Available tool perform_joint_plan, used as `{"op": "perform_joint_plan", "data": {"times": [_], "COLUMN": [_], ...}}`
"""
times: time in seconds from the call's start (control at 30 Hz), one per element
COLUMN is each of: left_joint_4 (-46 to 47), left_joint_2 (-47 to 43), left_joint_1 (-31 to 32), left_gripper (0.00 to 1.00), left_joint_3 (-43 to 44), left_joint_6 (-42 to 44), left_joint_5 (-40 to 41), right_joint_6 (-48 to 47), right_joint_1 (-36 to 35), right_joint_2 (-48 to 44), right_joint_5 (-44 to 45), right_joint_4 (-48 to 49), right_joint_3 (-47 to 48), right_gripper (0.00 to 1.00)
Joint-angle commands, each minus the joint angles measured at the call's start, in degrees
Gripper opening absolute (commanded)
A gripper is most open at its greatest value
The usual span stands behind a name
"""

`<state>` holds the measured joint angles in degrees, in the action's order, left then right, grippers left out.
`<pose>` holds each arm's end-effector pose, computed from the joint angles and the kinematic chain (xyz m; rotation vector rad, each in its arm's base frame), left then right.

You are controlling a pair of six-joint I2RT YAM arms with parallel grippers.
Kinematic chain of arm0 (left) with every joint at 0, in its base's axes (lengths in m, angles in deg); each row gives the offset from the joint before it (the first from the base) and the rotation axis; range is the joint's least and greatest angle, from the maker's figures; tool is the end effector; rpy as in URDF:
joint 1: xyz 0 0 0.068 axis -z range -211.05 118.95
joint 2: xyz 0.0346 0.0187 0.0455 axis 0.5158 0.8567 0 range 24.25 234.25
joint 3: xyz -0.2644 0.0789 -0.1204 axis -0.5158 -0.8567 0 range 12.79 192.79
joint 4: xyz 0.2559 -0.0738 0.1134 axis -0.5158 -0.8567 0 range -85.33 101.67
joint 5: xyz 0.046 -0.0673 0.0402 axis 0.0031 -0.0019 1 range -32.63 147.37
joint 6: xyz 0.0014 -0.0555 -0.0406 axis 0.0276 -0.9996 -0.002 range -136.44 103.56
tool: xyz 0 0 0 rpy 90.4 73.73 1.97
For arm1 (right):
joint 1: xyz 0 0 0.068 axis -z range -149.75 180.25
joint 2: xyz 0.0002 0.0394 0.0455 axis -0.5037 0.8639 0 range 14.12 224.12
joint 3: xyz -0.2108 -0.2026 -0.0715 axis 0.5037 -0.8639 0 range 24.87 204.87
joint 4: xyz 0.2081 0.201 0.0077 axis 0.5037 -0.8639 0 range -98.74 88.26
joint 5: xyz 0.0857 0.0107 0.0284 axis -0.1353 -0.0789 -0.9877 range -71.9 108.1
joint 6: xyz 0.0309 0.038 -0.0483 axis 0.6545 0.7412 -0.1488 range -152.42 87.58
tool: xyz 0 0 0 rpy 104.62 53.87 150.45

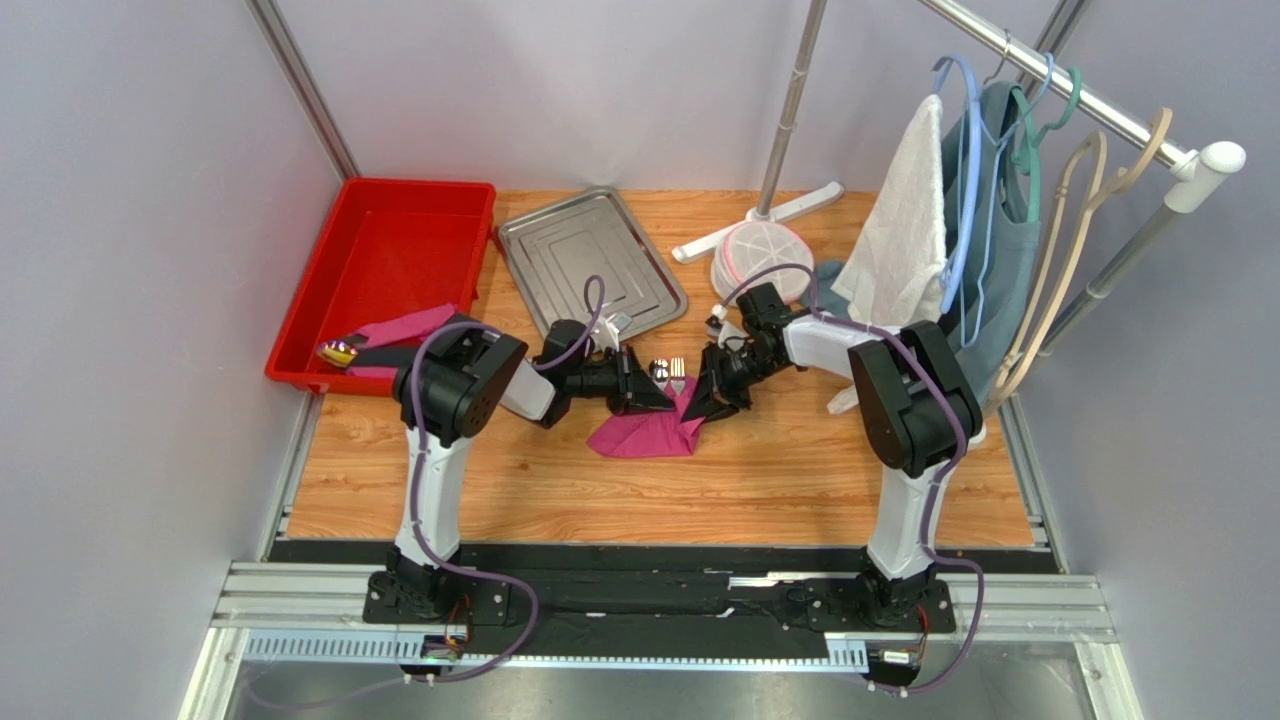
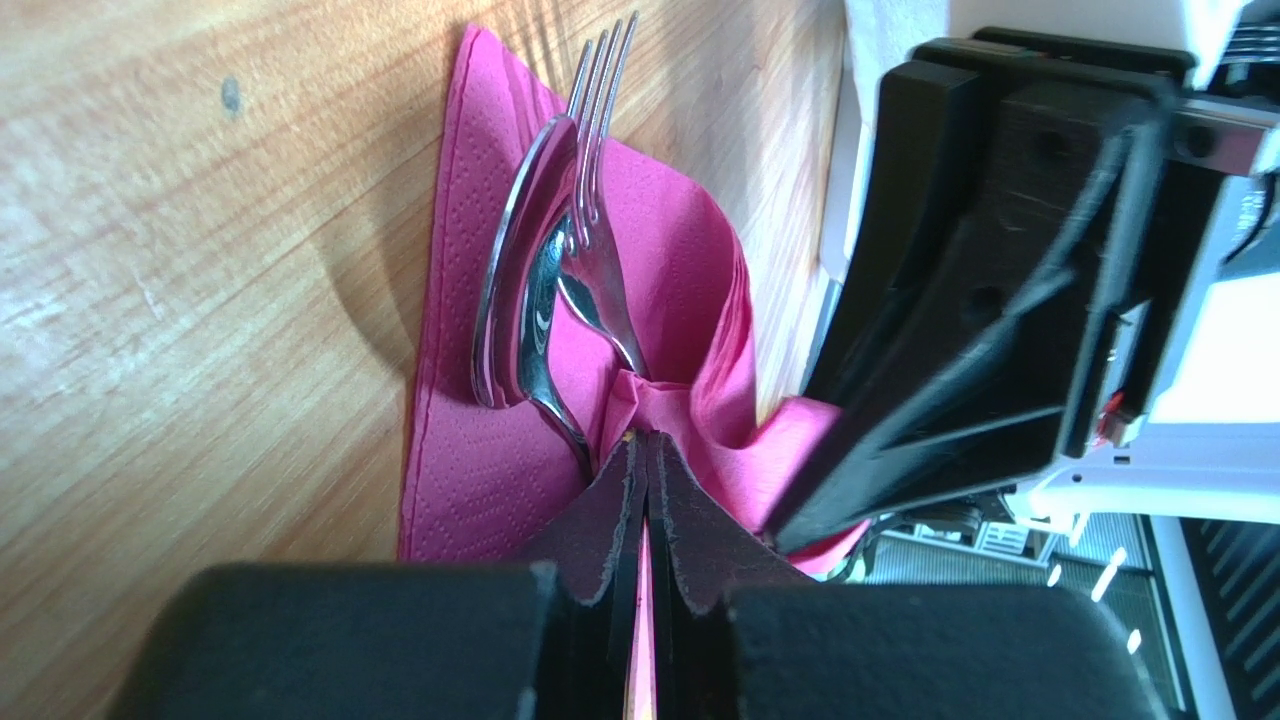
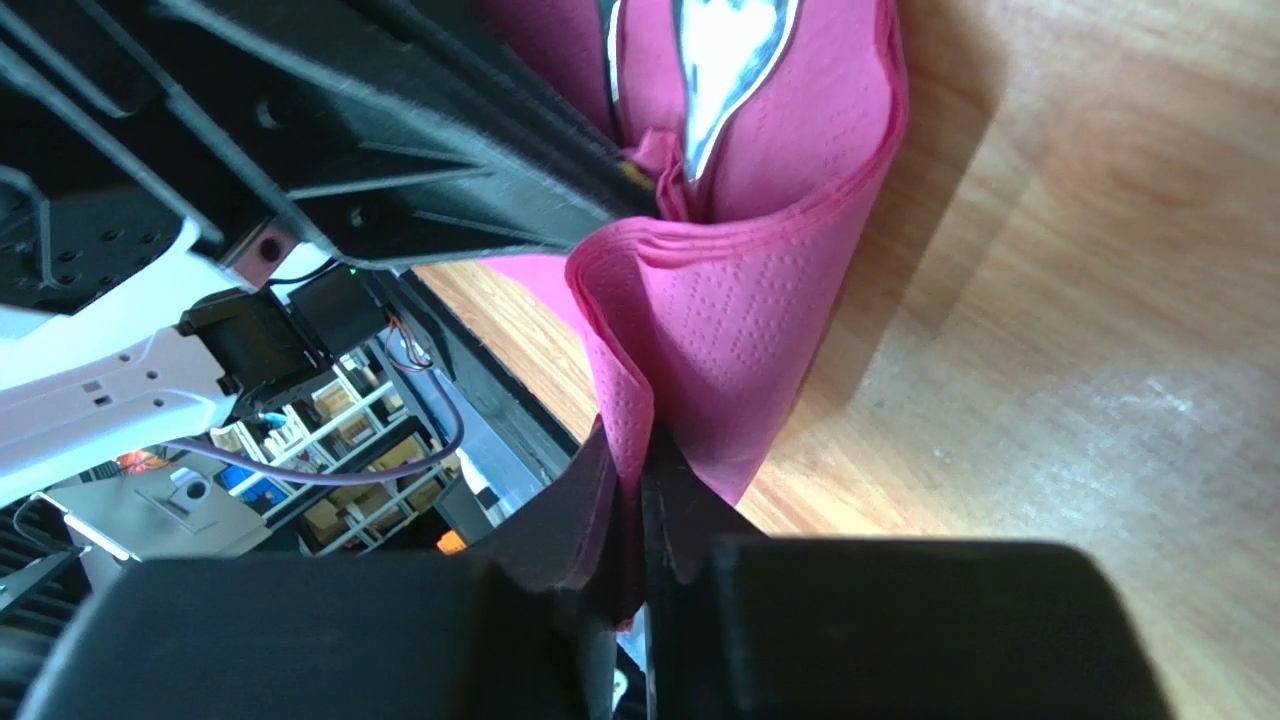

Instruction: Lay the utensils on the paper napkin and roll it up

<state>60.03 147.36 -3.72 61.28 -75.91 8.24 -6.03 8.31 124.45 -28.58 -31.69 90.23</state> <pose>0.3447 -0.2255 0.0612 -0.0084 2.3649 -1.7271 0.3445 0.1823 0.1283 0.0505 -2.7747 -1.2408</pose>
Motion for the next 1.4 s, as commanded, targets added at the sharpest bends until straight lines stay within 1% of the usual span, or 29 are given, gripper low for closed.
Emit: {"op": "perform_joint_plan", "data": {"times": [0.0,0.03,0.13,0.2,0.3,0.33,0.37,0.4,0.43,0.47,0.53,0.63,0.7,0.73,0.9,0.93,1.1,1.27,1.37], "left_joint_4": [-0.02,0.16,-0.81,-3.26,-12.29,-18.41,-21.17,-23.9,-29.41,-31.55,-34.46,-37.54,-37.9,-38.16,-39.83,-41.49,-43.0,-45.19,-45.37], "left_joint_2": [-4.89,-5.68,-8.58,-11.3,-14.82,-15.61,-16.66,-17.11,-17.29,-17.38,-16.94,-16.06,-15.62,-15.44,-14.39,-14.3,-13.69,-13.07,-12.72], "left_joint_1": [-0.17,-0.17,-0.26,-0.44,-1.14,-1.58,-1.84,-2.1,-2.63,-2.98,-3.69,-3.78,-3.69,-3.69,-3.69,-3.69,-3.6,-3.34,-3.16], "left_gripper": [0.09,0.1,0.17,0.19,0.2,0.2,0.2,0.2,0.2,0.2,0.21,0.19,0.19,0.16,0.1,0.08,0.03,0.0,0.0], "left_joint_3": [0.38,0.12,-0.76,-1.64,-3.13,-3.23,-3.4,-3.66,-3.49,-3.49,-3.23,-2.09,-1.65,-1.38,-0.15,0.11,0.73,1.34,1.43], "left_joint_6": [1.46,1.37,0.75,1.36,5.75,7.59,11.17,13.04,14.88,17.69,18.68,20.08,20.17,20.17,21.66,22.45,23.25,24.39,24.57], "left_joint_5": [-1.15,-1.5,-2.9,-4.04,-5.8,-6.33,-6.6,-6.95,-6.95,-6.95,-6.6,-4.76,-3.35,-3.0,-0.89,-0.54,1.04,2.01,2.36], "right_joint_6": [0.85,0.94,0.85,0.94,0.85,0.94,1.03,0.94,1.03,1.12,1.03,0.94,1.03,1.12,1.12,1.12,1.21,1.2,0.94], "right_joint_1": [-0.22,-0.3,-0.3,-0.3,-0.3,-0.3,-0.39,-0.39,-0.39,-0.3,-0.56,-0.83,-1.09,-1.27,-2.15,-2.5,-3.46,-4.34,-5.31], "right_joint_2": [0.68,0.77,1.03,1.03,0.95,0.77,0.86,0.77,0.68,0.77,0.68,0.33,0.16,-0.02,-0.81,-0.99,-1.25,-1.51,-1.34], "right_joint_5": [0.79,0.97,1.58,1.59,1.76,1.76,1.68,1.68,1.68,1.68,1.59,1.59,1.5,1.24,1.15,1.32,1.67,2.2,2.9], "right_joint_4": [1.65,1.65,1.57,1.65,1.57,1.65,1.65,1.65,1.74,1.66,1.74,1.74,1.74,1.74,2.18,2.18,2.27,2.01,1.92], "right_joint_3": [2.14,2.14,2.14,2.31,2.49,2.58,2.58,2.58,2.66,2.66,2.66,2.49,2.49,2.49,3.01,3.02,3.63,4.6,5.3], "right_gripper": [0.06,0.03,0.01,0.0,0.0,0.0,0.0,0.0,0.0,0.0,0.0,0.0,0.0,0.0,0.0,0.0,0.0,0.01,0.01]}}
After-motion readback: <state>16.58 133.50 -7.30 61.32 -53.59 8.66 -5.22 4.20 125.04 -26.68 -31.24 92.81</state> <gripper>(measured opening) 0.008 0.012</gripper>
